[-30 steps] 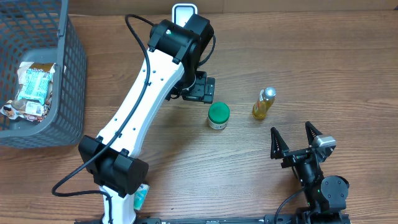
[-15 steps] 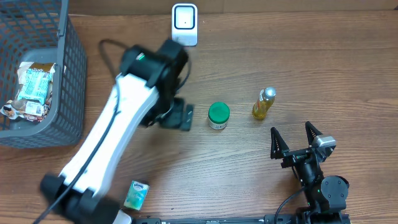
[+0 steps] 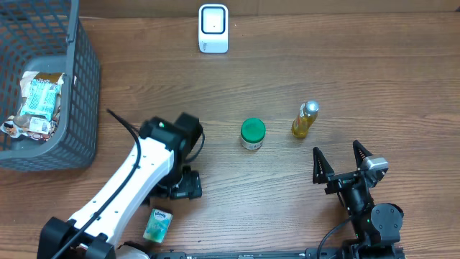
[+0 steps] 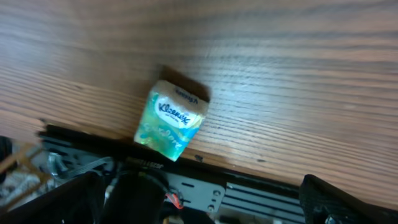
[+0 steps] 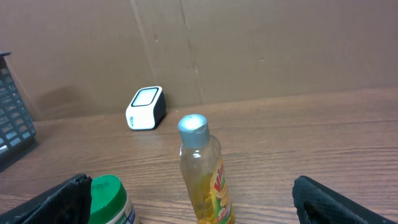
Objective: Scan the item barcode
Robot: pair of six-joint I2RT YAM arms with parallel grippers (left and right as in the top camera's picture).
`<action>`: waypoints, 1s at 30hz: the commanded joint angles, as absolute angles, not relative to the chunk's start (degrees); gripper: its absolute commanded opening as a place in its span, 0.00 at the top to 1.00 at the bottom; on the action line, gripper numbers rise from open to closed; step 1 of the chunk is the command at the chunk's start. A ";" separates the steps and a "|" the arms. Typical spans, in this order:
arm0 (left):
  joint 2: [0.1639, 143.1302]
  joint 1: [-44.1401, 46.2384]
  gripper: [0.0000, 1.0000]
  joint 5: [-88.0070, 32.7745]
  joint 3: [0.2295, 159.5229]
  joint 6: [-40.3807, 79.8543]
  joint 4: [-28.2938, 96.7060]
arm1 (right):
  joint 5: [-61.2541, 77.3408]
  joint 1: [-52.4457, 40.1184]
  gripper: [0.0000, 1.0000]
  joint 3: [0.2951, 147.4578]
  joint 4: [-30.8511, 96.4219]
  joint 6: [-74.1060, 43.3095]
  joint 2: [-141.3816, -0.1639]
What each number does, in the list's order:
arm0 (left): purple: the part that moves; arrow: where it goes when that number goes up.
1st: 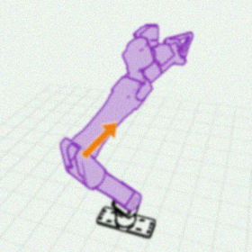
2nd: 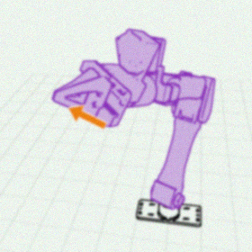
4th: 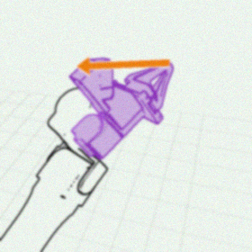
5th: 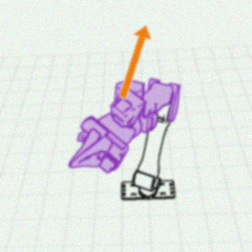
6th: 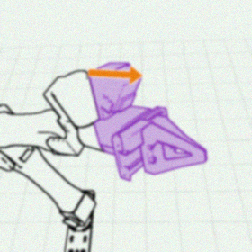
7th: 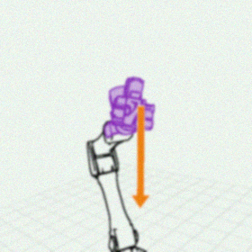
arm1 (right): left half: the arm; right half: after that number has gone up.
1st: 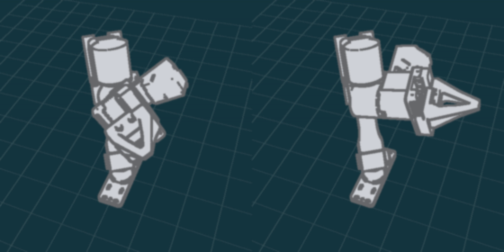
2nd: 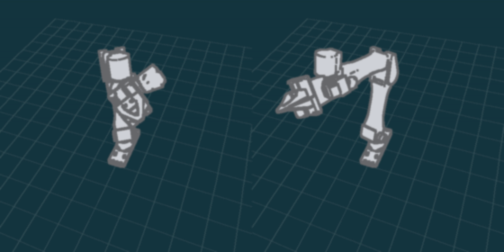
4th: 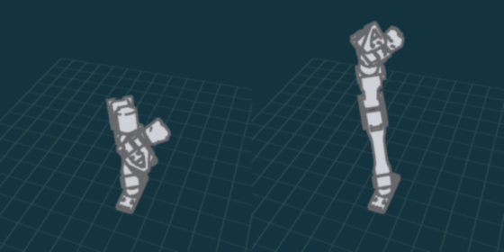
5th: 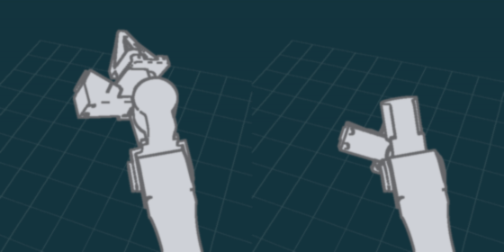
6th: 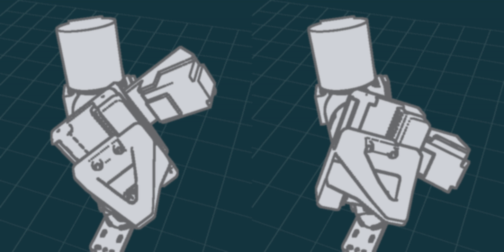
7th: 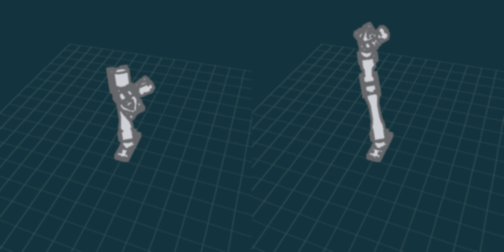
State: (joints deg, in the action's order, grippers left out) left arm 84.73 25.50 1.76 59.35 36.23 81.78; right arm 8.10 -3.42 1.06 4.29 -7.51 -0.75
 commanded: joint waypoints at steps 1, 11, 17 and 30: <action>83.88 25.52 0.07 -3.05 52.14 38.81 78.72 | 7.60 -3.68 0.00 0.45 4.03 -7.46 -0.16; 83.88 25.54 0.25 -3.38 41.43 42.28 73.34 | 7.60 -3.68 0.00 0.45 4.03 -7.46 -0.16; 83.88 25.52 0.70 -4.10 36.86 42.68 65.43 | 7.60 -3.68 0.00 0.45 4.03 -7.49 -0.16; 83.88 25.52 0.71 -3.60 38.24 33.08 58.17 | 7.60 -3.68 0.00 0.45 4.03 -7.49 -0.16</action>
State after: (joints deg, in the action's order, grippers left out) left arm 84.53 25.50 -3.84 36.60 39.48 61.32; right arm 8.08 -3.42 1.06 4.27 -7.49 -0.73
